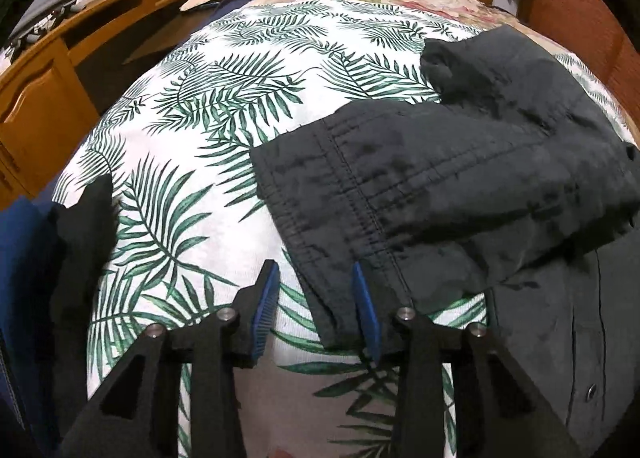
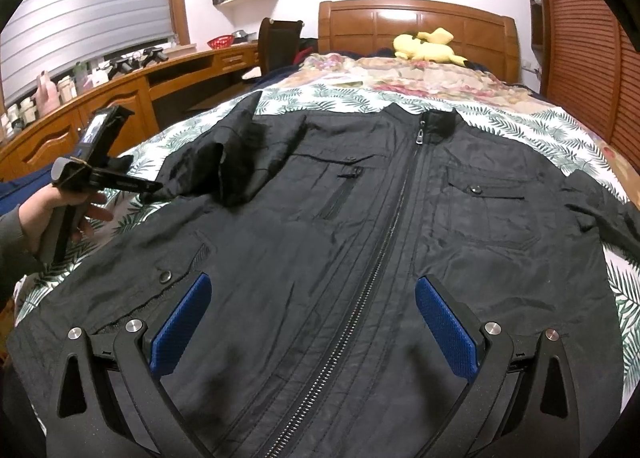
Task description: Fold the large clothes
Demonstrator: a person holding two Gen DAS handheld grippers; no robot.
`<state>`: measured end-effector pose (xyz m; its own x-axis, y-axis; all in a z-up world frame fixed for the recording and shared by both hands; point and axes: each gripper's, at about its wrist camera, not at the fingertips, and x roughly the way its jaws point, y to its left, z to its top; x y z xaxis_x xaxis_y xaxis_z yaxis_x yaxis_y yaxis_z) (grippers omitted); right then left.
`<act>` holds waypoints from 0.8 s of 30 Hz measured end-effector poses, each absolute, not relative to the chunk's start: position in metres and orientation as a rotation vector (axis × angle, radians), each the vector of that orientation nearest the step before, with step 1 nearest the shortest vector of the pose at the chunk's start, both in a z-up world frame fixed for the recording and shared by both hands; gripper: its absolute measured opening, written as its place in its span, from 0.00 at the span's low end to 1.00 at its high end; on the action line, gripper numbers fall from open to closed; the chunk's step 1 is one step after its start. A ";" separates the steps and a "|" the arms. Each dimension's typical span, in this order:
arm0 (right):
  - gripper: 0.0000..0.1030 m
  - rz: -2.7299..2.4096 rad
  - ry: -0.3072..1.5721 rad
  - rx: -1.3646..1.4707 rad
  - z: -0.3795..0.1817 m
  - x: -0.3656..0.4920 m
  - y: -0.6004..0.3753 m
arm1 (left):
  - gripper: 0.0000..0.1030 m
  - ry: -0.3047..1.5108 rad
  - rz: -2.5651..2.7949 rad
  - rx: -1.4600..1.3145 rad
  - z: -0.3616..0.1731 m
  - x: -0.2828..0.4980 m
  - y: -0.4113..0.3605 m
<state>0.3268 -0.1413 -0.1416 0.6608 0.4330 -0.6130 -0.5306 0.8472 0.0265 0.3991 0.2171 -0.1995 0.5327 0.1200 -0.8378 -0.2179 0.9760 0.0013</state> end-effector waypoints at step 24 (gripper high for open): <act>1.00 0.526 0.590 -0.227 -0.115 0.286 -0.159 | 0.05 0.749 0.077 0.052 -0.070 0.341 0.108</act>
